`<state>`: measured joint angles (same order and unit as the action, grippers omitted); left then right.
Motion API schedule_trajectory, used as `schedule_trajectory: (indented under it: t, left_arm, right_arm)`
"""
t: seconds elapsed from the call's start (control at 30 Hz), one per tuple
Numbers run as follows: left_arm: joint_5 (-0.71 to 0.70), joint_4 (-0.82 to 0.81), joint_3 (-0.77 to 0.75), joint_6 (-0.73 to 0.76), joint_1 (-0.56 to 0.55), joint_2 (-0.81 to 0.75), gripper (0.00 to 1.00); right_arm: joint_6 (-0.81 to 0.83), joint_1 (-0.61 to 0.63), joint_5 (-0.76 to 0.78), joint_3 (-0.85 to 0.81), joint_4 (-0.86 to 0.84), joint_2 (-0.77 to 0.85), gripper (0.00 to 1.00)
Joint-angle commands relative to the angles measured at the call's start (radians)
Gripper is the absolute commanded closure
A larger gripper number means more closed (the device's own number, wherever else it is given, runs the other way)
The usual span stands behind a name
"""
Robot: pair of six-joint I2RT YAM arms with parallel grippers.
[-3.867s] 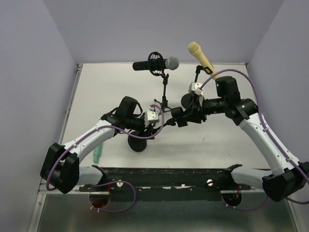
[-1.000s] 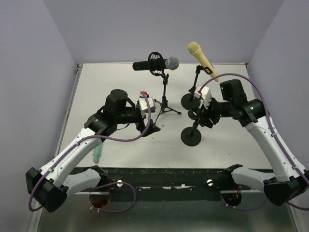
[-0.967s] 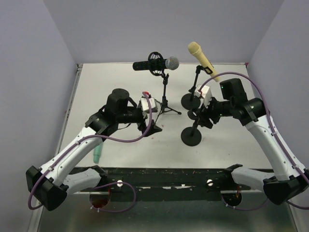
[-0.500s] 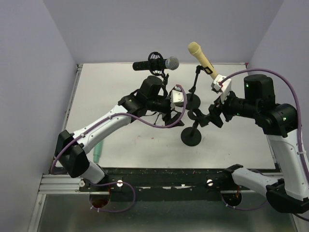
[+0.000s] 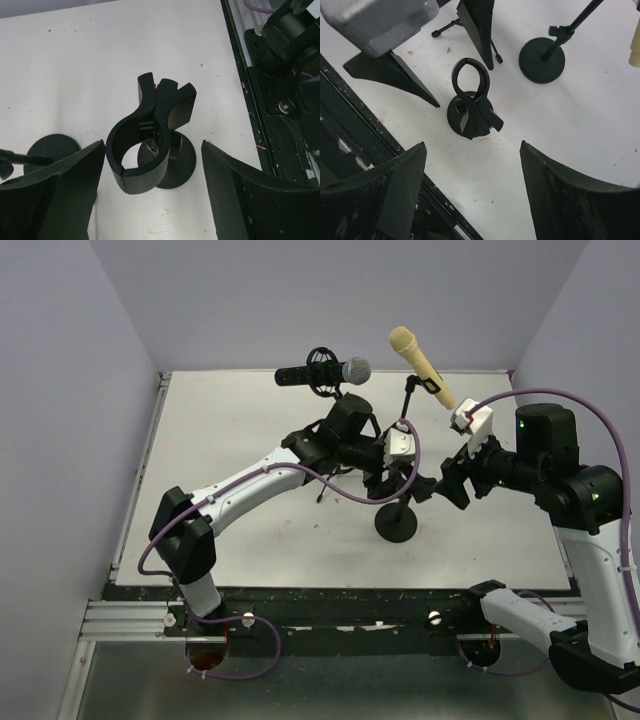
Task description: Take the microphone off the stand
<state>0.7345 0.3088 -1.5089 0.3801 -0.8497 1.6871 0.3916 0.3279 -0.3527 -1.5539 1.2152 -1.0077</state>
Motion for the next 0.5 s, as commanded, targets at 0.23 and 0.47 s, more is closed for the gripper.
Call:
schedule_trajectory:
  t: [0.23, 0.47]
  left_arm:
    - [0.069, 0.177, -0.019, 0.169, -0.017, -0.03, 0.53]
    - [-0.053, 0.199, 0.127, 0.105, 0.012, -0.23, 0.62]
  right_arm:
    - [-0.04, -0.024, 0.012, 0.008, -0.014, 0.009, 0.18]
    - [-0.048, -0.027, 0.004, 0.012, -0.043, -0.005, 0.19]
